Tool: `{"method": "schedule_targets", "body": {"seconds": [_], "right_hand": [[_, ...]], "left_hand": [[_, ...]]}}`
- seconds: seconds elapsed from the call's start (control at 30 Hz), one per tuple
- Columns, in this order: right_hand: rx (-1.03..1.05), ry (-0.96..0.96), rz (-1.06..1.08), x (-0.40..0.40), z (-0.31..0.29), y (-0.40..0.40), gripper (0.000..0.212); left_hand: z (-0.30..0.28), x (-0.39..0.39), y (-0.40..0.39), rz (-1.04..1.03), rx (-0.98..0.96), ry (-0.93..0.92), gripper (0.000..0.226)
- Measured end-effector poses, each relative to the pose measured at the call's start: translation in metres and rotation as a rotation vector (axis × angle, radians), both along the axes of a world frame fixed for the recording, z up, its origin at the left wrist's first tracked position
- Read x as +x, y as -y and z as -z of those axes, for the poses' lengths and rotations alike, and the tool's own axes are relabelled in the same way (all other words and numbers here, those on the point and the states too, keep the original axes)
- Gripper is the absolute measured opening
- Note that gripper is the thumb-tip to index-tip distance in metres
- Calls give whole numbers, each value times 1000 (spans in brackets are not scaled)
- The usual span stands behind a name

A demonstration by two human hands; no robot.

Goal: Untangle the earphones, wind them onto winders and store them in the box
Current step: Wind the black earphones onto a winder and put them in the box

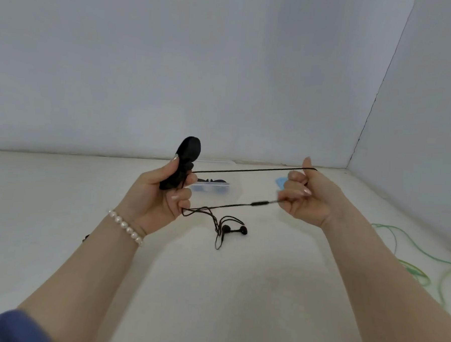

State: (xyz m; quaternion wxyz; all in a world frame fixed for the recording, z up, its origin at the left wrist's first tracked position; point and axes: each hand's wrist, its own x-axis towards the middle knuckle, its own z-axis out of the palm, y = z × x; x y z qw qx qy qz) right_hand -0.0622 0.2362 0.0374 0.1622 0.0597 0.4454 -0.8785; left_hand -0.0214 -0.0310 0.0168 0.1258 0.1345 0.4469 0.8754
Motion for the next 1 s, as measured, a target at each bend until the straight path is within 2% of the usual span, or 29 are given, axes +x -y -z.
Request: {"method": "schedule_targets", "body": {"seconds": [0.03, 0.07, 0.17, 0.2, 0.3, 0.37, 0.47, 0.5, 0.57, 0.67, 0.73, 0.77, 0.8, 0.9, 1.0], "right_hand": [[84, -19, 0, -1, -2, 2, 68], [301, -86, 74, -2, -2, 1, 68], [1274, -455, 454, -6, 6, -9, 64], [1456, -523, 510, -9, 12, -13, 62], [1591, -557, 466, -15, 27, -19, 57], [1402, -487, 432, -18, 31, -22, 53], [613, -123, 332, -14, 24, -28, 56], [395, -41, 267, -10, 22, -31, 62], [84, 14, 185, -9, 21, -32, 72], [-231, -23, 152, -9, 18, -32, 71], [-253, -15, 159, -8, 10, -33, 70], [-139, -30, 201, -9, 8, -34, 70], [64, -78, 284, -8, 6, -34, 69], [782, -285, 593, -3, 5, -28, 58], [1522, -502, 601, -5, 14, -21, 44]], "left_hand": [[-1, 0, -1, -22, 30, -1, 24], [-2, 0, 0, -59, 72, 2, 18], [-5, -1, 13, -192, 216, 36, 18], [-5, -2, 19, -209, 244, 45, 17], [-2, -3, 29, -201, 289, 55, 21], [1, -5, 33, -180, 349, 45, 23], [3, -7, 42, -98, 513, 10, 20], [4, -7, 44, -91, 536, 0, 19], [6, -8, 44, -83, 517, -25, 19], [9, -11, 46, 26, 513, -48, 20], [10, -11, 48, 98, 541, -46, 23], [9, -10, 48, 85, 545, -41, 24], [7, -9, 48, 34, 536, -39, 22], [2, -4, 45, -152, 482, -32, 23], [-1, -3, 45, -251, 444, -31, 25]]}}
